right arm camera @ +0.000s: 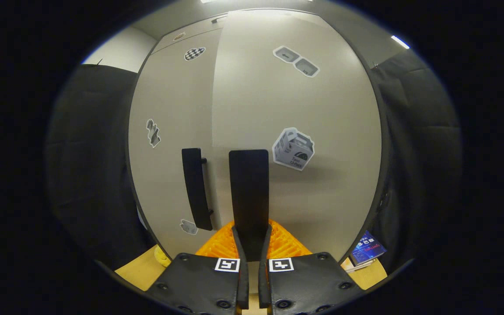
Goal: Open the right door of the double-door shoe cabinet with the right hand, and open the left door with the left hand.
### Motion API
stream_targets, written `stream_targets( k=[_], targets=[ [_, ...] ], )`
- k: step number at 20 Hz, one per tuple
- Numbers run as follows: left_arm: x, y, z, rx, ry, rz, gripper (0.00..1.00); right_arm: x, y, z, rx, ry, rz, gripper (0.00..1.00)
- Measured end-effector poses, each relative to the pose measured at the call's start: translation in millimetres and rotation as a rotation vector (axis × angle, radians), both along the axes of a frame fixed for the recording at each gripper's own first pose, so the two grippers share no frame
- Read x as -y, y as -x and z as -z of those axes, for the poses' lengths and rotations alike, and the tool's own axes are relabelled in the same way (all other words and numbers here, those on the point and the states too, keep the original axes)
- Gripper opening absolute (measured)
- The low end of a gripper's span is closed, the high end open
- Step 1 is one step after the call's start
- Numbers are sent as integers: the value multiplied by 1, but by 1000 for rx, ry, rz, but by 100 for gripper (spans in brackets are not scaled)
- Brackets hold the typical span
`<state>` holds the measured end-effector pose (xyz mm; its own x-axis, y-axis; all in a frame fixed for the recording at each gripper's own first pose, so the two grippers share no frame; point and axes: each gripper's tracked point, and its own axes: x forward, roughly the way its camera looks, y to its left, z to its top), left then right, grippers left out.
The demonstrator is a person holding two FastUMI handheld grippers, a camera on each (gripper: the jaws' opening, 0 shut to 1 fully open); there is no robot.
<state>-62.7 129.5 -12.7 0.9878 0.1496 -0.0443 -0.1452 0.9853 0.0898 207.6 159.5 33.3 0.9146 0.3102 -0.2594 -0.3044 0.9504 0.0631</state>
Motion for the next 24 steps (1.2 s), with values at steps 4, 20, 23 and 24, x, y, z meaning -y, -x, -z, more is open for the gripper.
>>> stream_targets(
  k=[4,20,23,24],
  targets=[
    [7,-6,7,3,3,80,90,15,20,-3,-9,8,-17,10],
    [121,-64,2,18,37,275,90,87,72,-9,-2,-9,-1,6],
    [132,-72,5,13,44,292,90,100,77,-9,-2,1,3,10],
    [135,-74,5,13,47,297,90,103,78,-10,-4,2,7,6]
  ],
)
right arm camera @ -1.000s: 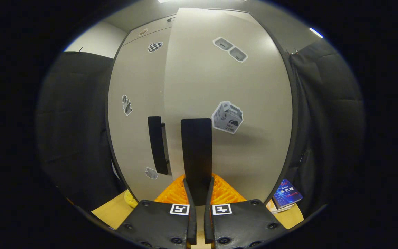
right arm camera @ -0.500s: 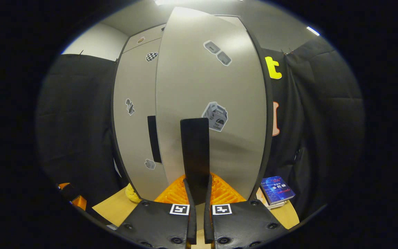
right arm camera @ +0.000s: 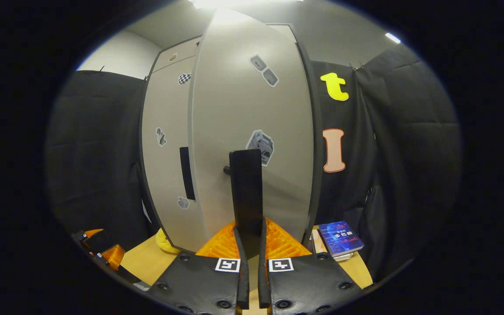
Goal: Open the right door of the double-door shoe cabinet with the right hand, and open the left door with the left hand.
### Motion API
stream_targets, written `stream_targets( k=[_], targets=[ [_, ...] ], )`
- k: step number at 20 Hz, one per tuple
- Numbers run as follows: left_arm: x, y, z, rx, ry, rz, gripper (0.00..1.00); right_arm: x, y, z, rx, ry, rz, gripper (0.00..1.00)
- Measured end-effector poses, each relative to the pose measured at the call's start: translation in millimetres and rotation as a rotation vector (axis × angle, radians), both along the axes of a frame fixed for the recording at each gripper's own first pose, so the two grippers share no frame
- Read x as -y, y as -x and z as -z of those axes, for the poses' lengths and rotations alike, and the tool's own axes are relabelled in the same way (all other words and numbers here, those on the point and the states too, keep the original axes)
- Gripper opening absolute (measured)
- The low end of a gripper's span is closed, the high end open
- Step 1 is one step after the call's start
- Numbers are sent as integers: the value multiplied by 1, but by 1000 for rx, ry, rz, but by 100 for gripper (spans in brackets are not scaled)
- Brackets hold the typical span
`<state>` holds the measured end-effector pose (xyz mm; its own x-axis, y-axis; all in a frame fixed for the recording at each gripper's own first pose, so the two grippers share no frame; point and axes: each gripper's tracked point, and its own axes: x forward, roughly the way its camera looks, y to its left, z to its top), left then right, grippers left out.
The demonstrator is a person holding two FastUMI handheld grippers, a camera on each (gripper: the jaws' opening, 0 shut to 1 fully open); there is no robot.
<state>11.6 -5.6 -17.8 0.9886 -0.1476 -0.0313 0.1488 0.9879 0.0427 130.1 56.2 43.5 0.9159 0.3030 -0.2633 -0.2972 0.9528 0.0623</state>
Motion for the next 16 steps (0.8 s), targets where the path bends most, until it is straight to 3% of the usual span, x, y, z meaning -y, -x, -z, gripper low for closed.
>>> stream_targets(
  k=[1,12,13,16],
  targets=[
    [4,0,1,-1,4,5,90,3,2,0,-5,-4,2,10],
    [52,-10,6,-19,29,92,90,75,13,-1,18,32,105,8],
    [58,-10,5,-20,29,103,90,80,13,-2,29,38,113,5],
    [73,-7,3,-19,14,131,89,94,14,-1,51,57,144,8]
  ],
)
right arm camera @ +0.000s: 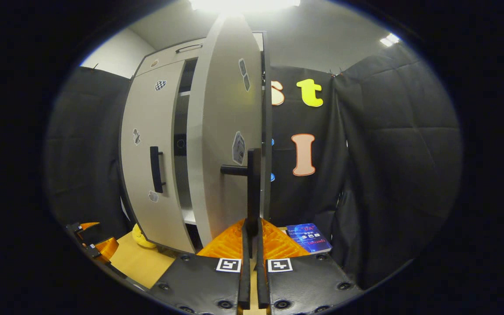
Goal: Open the right door of the double-door shoe cabinet with the right hand, and open the left door with the left hand.
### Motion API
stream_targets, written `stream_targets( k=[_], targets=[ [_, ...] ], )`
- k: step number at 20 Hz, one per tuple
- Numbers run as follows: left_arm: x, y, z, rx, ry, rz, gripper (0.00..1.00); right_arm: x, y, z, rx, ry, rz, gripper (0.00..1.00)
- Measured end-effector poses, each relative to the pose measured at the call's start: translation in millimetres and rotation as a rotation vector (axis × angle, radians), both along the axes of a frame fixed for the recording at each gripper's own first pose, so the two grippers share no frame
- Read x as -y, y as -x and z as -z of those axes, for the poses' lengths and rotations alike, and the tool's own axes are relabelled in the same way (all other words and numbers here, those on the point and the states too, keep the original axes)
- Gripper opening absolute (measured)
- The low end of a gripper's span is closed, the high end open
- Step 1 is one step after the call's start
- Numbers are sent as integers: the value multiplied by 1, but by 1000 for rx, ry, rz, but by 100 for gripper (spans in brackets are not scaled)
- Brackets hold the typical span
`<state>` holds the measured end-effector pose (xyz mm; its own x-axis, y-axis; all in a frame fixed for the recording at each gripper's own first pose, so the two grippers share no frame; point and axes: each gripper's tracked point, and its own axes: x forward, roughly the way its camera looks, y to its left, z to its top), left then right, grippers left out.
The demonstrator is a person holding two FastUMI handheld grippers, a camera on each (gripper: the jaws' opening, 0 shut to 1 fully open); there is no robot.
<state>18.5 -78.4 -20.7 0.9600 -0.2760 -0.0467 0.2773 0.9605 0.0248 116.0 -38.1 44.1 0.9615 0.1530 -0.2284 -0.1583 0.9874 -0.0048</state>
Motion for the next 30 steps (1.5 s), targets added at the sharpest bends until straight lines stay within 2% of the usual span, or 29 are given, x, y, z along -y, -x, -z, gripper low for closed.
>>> stream_targets(
  k=[4,7,11,12,13,14,15,17,19,20,22,23,30],
  targets=[
    [6,2,-4,0,-21,12,90,19,-5,0,14,10,35,8],
    [11,-5,-11,2,-25,11,90,44,-6,1,36,48,101,7],
    [18,-23,-29,16,-13,5,90,45,3,1,42,-7,71,5],
    [20,-28,-34,20,-12,2,90,47,5,1,39,4,73,1],
    [22,-34,-39,24,-10,1,90,48,5,3,39,21,80,8],
    [25,-40,-44,30,-6,1,90,48,9,3,40,36,80,8],
    [28,-47,-50,37,-3,0,90,49,6,7,39,48,72,12],
    [33,-63,-61,55,0,-6,90,52,21,14,41,76,61,41],
    [39,-77,-72,82,3,-9,89,56,41,23,51,101,71,54],
    [43,-84,-77,95,3,-11,90,56,52,30,48,106,80,55],
    [50,-97,-88,115,6,-14,90,60,71,38,39,91,94,76],
    [53,-106,-92,121,10,-15,89,64,73,40,35,76,108,97],
    [50,-173,-116,131,52,-67,89,101,81,51,7,6,201,99]
  ],
)
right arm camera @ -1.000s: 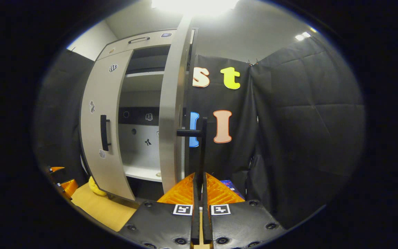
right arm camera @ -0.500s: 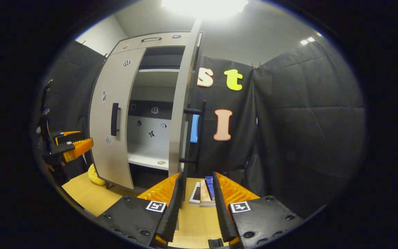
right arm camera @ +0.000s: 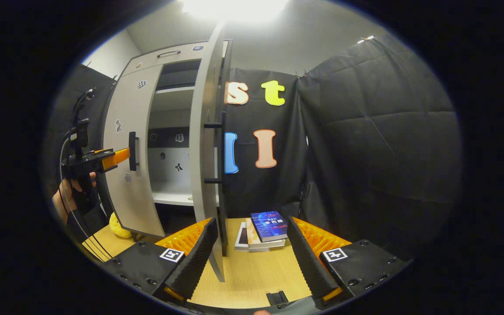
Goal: Open the right door of the double-door shoe cabinet with the right hand, and open the left door with the left hand.
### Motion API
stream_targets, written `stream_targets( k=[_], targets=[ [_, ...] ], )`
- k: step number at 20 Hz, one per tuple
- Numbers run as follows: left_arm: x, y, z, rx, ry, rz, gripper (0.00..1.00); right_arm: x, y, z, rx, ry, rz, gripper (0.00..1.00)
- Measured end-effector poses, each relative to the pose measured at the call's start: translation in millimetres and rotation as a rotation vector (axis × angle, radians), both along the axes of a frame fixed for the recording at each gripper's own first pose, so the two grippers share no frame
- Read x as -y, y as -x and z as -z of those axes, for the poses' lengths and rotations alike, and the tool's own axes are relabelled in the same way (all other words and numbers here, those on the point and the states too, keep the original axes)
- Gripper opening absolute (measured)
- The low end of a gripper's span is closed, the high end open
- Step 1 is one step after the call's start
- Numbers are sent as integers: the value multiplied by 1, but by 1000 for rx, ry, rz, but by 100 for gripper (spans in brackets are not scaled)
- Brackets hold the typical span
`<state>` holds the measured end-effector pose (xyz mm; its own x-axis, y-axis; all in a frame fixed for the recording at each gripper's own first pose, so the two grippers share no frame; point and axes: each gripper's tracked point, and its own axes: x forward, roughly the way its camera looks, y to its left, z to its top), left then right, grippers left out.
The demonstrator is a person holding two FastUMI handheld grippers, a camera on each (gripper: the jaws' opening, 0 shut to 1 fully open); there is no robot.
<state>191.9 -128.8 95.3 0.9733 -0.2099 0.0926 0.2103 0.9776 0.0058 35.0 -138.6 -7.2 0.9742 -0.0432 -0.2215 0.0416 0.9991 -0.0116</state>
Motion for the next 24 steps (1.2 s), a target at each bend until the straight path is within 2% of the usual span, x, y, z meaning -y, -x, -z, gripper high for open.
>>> stream_targets(
  k=[7,10,12,13,14,15,17,24],
  targets=[
    [0,-67,37,-143,13,-3,89,30,10,16,-41,-10,72,99],
    [-5,-77,39,-140,-4,-35,90,40,13,18,-51,-10,98,99],
    [-5,-77,39,-132,-20,-48,83,48,15,22,-59,-4,116,96],
    [-5,-76,41,-137,-32,-48,80,49,16,23,-65,-7,118,99],
    [-1,-75,40,-132,-30,-31,80,48,16,26,-69,-11,117,99],
    [8,-76,41,-134,-19,-2,70,47,16,26,-71,-13,116,99],
    [14,-74,40,-131,-32,-13,33,45,16,27,-72,-15,107,99],
    [11,-67,42,-173,-7,-23,22,47,27,24,-54,-28,83,96]
  ],
)
